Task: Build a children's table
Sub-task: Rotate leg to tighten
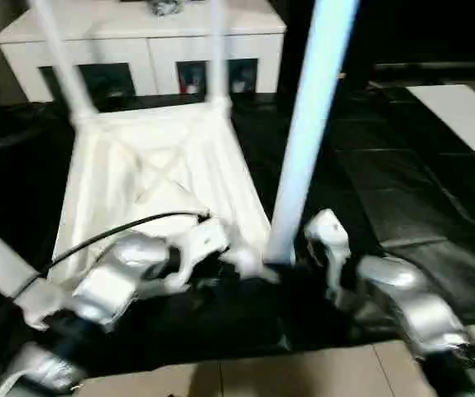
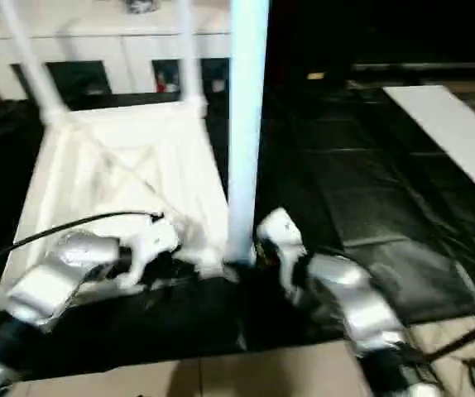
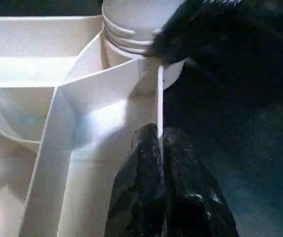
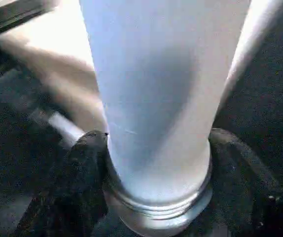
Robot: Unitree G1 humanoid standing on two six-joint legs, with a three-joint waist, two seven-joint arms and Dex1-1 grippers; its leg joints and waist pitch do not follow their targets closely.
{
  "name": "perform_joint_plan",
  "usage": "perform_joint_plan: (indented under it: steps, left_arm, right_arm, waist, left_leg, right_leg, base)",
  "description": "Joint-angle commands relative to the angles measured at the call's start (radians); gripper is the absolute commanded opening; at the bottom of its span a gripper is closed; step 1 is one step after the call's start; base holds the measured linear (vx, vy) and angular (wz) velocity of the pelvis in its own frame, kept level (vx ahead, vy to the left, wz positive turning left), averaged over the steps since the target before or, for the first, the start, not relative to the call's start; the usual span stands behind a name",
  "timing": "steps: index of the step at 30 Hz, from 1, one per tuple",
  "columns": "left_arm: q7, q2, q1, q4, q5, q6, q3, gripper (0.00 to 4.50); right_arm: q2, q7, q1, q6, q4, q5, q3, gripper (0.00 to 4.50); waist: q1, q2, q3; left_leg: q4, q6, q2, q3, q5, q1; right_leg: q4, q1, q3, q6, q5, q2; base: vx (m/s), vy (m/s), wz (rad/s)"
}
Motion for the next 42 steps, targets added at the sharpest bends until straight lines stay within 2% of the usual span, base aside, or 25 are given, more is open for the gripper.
perform_joint_plan:
  steps: [1, 2, 4, 7, 8, 9, 11, 13, 14, 16, 18, 19, 22, 26, 29, 31, 32, 33, 34, 35, 36, 37, 38, 39, 42]
  left_arm:
    - [0.059, -0.057, 0.025, 0.027, 0.000, 0.059, -0.047, 0.00]
    - [0.154, -0.125, 0.012, 0.052, 0.008, 0.099, -0.025, 0.00]
    - [0.272, -0.201, -0.010, 0.098, 0.027, 0.122, -0.003, 0.00]
    - [0.414, -0.298, -0.054, 0.187, 0.059, 0.088, 0.020, 0.00]
    - [0.420, -0.303, -0.059, 0.195, 0.063, 0.083, 0.019, 0.00]
    - [0.429, -0.312, -0.067, 0.210, 0.071, 0.076, 0.017, 0.00]
    - [0.440, -0.311, -0.092, 0.249, 0.111, 0.046, 0.000, 0.00]
    - [0.440, -0.301, -0.092, 0.248, 0.117, 0.040, 0.001, 0.00]
    - [0.435, -0.292, -0.092, 0.246, 0.121, 0.036, -0.003, 0.00]
    - [0.428, -0.274, -0.092, 0.244, 0.126, 0.024, -0.007, 0.00]
    - [0.396, -0.249, -0.087, 0.238, 0.125, 0.007, -0.013, 0.00]
    - [0.390, -0.247, -0.085, 0.236, 0.123, 0.002, -0.013, 0.00]
    - [0.362, -0.230, -0.077, 0.222, 0.118, -0.008, -0.010, 0.00]
    - [0.301, -0.179, -0.054, 0.179, 0.107, 0.006, -0.012, 0.00]
    - [0.247, -0.134, -0.044, 0.166, 0.096, 0.003, -0.021, 0.00]
    - [0.146, -0.089, -0.034, 0.132, 0.065, -0.001, -0.033, 0.00]
    - [0.146, -0.089, -0.034, 0.132, 0.065, -0.001, -0.033, 0.00]
    - [0.011, -0.036, -0.018, 0.079, 0.031, -0.040, -0.065, 0.00]
    - [-0.019, -0.026, -0.014, 0.068, 0.025, -0.052, -0.072, 0.00]
    - [-0.118, 0.011, 0.001, 0.024, -0.001, -0.075, -0.097, 0.00]
    - [-0.198, 0.046, 0.016, -0.022, -0.029, -0.073, -0.117, 0.00]
    - [-0.217, 0.057, 0.019, -0.036, -0.036, -0.062, -0.123, 0.00]
    - [-0.239, 0.075, 0.021, -0.053, -0.040, -0.047, -0.133, 0.00]
    - [-0.242, 0.083, 0.021, -0.058, -0.036, -0.045, -0.138, 0.00]
    - [-0.222, 0.082, 0.017, -0.052, -0.030, -0.045, -0.131, 0.00]
  right_arm:
    - [0.031, -0.192, -0.039, 0.025, 0.061, -0.038, -0.074, 2.74]
    - [0.086, -0.305, -0.056, 0.032, 0.098, -0.052, -0.095, 2.73]
    - [0.155, -0.441, -0.076, 0.033, 0.152, -0.062, -0.121, 2.73]
    - [0.255, -0.609, -0.115, 0.001, 0.250, -0.065, -0.153, 2.73]
    - [0.262, -0.618, -0.120, -0.003, 0.260, -0.068, -0.153, 2.73]
    - [0.272, -0.625, -0.131, -0.014, 0.277, -0.076, -0.147, 2.73]
    - [0.322, -0.612, -0.173, -0.057, 0.319, -0.051, -0.161, 2.73]
    - [0.316, -0.595, -0.180, -0.077, 0.312, -0.079, -0.138, 2.73]
    - [0.320, -0.566, -0.178, -0.095, 0.298, -0.066, -0.143, 3.08]
    - [0.312, -0.527, -0.168, -0.128, 0.263, -0.059, -0.140, 3.45]
    - [0.272, -0.496, -0.153, -0.148, 0.211, -0.075, -0.122, 3.53]
    - [0.266, -0.493, -0.151, -0.148, 0.203, -0.074, -0.122, 3.70]
    - [0.226, -0.446, -0.141, -0.141, 0.159, -0.072, -0.126, 3.82]
    - [0.056, -0.240, -0.086, -0.058, 0.030, -0.100, -0.061, 4.14]
    - [-0.079, -0.022, -0.015, -0.027, -0.055, -0.044, -0.043, 4.14]
    - [-0.169, 0.129, 0.037, -0.028, -0.124, 0.008, -0.027, 4.14]
    - [-0.169, 0.129, 0.037, -0.028, -0.124, 0.008, -0.027, 4.14]
    - [-0.217, 0.213, 0.063, -0.032, -0.166, 0.039, -0.017, 4.14]
    - [-0.224, 0.225, 0.067, -0.032, -0.173, 0.044, -0.015, 4.14]
    - [-0.242, 0.256, 0.074, -0.022, -0.191, 0.062, -0.012, 4.14]
    - [-0.252, 0.284, 0.076, -0.014, -0.201, 0.078, -0.009, 4.14]
    - [-0.254, 0.292, 0.075, -0.014, -0.202, 0.081, -0.007, 4.14]
    - [-0.257, 0.310, 0.074, -0.006, -0.206, 0.088, -0.004, 4.14]
    - [-0.260, 0.327, 0.073, -0.002, -0.210, 0.093, 0.001, 4.14]
    - [-0.262, 0.359, 0.069, -0.002, -0.205, 0.080, 0.013, 4.14]
  waist:
    - [-0.002, -0.006, -0.035]
    - [-0.003, -0.006, -0.037]
    - [-0.012, -0.007, -0.037]
    - [-0.011, -0.008, -0.040]
    - [-0.011, -0.009, -0.041]
    - [-0.007, -0.008, -0.043]
    - [-0.007, -0.005, -0.044]
    - [-0.005, -0.007, -0.044]
    - [-0.004, -0.008, -0.044]
    - [-0.004, -0.006, -0.045]
    - [0.000, -0.008, -0.044]
    - [0.000, -0.008, -0.045]
    - [0.002, -0.008, -0.045]
    - [0.009, -0.007, -0.045]
    - [0.021, -0.003, -0.045]
    - [0.022, -0.008, -0.045]
    - [0.022, -0.008, -0.047]
    - [0.019, -0.008, -0.046]
    - [0.019, -0.008, -0.048]
    - [0.017, -0.013, -0.045]
    - [0.017, -0.009, -0.045]
    - [0.020, -0.005, -0.045]
    - [0.023, -0.005, -0.043]
    - [0.034, 0.000, -0.042]
    - [0.047, -0.004, -0.040]
  left_leg:
    - [-0.085, -0.037, 0.044, -0.025, -0.360, 0.009]
    - [-0.085, -0.038, 0.043, -0.027, -0.364, 0.009]
    - [-0.085, -0.039, 0.041, -0.026, -0.367, 0.007]
    - [-0.082, -0.028, 0.039, -0.026, -0.357, 0.009]
    - [-0.082, -0.023, 0.037, -0.024, -0.352, 0.008]
    - [-0.082, -0.015, 0.037, -0.024, -0.338, 0.005]
    - [-0.083, -0.009, 0.038, -0.025, -0.332, 0.003]
    - [-0.083, -0.008, 0.039, -0.025, -0.326, 0.003]
    - [-0.083, -0.006, 0.039, -0.024, -0.321, 0.001]
    - [-0.084, 0.004, 0.040, -0.024, -0.314, -0.001]
    - [-0.083, 0.010, 0.041, -0.023, -0.308, -0.001]
    - [-0.082, 0.015, 0.042, -0.023, -0.294, -0.001]
    - [-0.081, 0.026, 0.041, -0.021, -0.270, -0.003]
    - [-0.078, 0.046, 0.044, -0.021, -0.226, -0.004]
    - [-0.075, 0.068, 0.045, -0.018, -0.221, -0.001]
    - [-0.075, 0.082, 0.046, -0.020, -0.206, -0.007]
    - [-0.073, 0.089, 0.045, -0.020, -0.202, -0.007]
    - [-0.073, 0.105, 0.046, -0.021, -0.192, -0.007]
    - [-0.072, 0.109, 0.048, -0.021, -0.190, -0.007]
    - [-0.073, 0.116, 0.049, -0.019, -0.187, -0.006]
    - [-0.074, 0.116, 0.051, -0.020, -0.188, -0.005]
    - [-0.074, 0.113, 0.055, -0.016, -0.189, 0.004]
    - [-0.075, 0.111, 0.055, -0.016, -0.187, 0.003]
    - [-0.075, 0.102, 0.058, -0.010, -0.205, 0.018]
    - [-0.081, 0.078, 0.060, -0.008, -0.213, 0.017]
  right_leg:
    - [-0.094, 0.021, 0.034, -0.179, -0.377, -0.046]
    - [-0.095, 0.021, 0.033, -0.175, -0.381, -0.047]
    - [-0.098, 0.016, 0.034, -0.170, -0.366, -0.044]
    - [-0.102, 0.014, 0.034, -0.163, -0.334, -0.042]
    - [-0.102, 0.013, 0.036, -0.162, -0.325, -0.042]
    - [-0.100, 0.017, 0.034, -0.156, -0.298, -0.042]
    - [-0.097, 0.017, 0.034, -0.158, -0.262, -0.042]
    - [-0.096, 0.020, 0.032, -0.161, -0.241, -0.041]
    - [-0.095, 0.021, 0.033, -0.163, -0.231, -0.042]
    - [-0.093, 0.023, 0.032, -0.164, -0.223, -0.042]
    - [-0.095, 0.025, 0.033, -0.164, -0.222, -0.043]
    - [-0.092, 0.024, 0.034, -0.170, -0.207, -0.043]
    - [-0.091, 0.026, 0.033, -0.178, -0.188, -0.043]
    - [-0.086, 0.033, 0.032, -0.188, -0.127, -0.040]
    - [-0.085, 0.036, 0.033, -0.208, -0.079, -0.040]
    - [-0.080, 0.040, 0.032, -0.222, -0.051, -0.042]
    - [-0.079, 0.043, 0.031, -0.226, -0.044, -0.043]
    - [-0.080, 0.041, 0.030, -0.243, -0.039, -0.046]
    - [-0.078, 0.043, 0.030, -0.244, -0.040, -0.047]
    - [-0.080, 0.039, 0.031, -0.251, -0.054, -0.047]
    - [-0.079, 0.038, 0.032, -0.255, -0.061, -0.048]
    - [-0.078, 0.031, 0.033, -0.266, -0.066, -0.047]
    - [-0.077, 0.031, 0.032, -0.269, -0.068, -0.046]
    - [-0.080, 0.021, 0.033, -0.277, -0.073, -0.040]
    - [-0.078, 0.023, 0.034, -0.264, -0.096, -0.042]
  base:
    - [0.000, 0.000, 0.00]
    - [0.000, 0.000, 0.00]
    - [0.000, 0.000, 0.00]
    - [0.000, 0.000, 0.00]
    - [0.000, 0.000, 0.00]
    - [0.000, 0.000, 0.00]
    - [0.000, 0.000, 0.00]
    - [0.000, 0.000, 0.00]
    - [0.000, 0.000, 0.00]
    - [0.000, 0.000, 0.00]
    - [0.000, 0.000, 0.00]
    - [0.000, 0.000, 0.00]
    - [0.000, 0.000, 0.00]
    - [0.000, 0.000, 0.00]
    - [0.000, 0.000, 0.00]
    - [0.000, 0.000, 0.00]
    - [0.000, 0.000, 0.00]
    - [0.000, 0.000, 0.00]
    - [0.000, 0.000, 0.00]
    - [0.000, 0.000, 0.00]
    - [0.000, 0.000, 0.00]
    - [0.000, 0.000, 0.00]
    - [0.000, 0.000, 0.00]
    - [0.000, 0.000, 0.00]
    - [0.000, 0.000, 0.00]
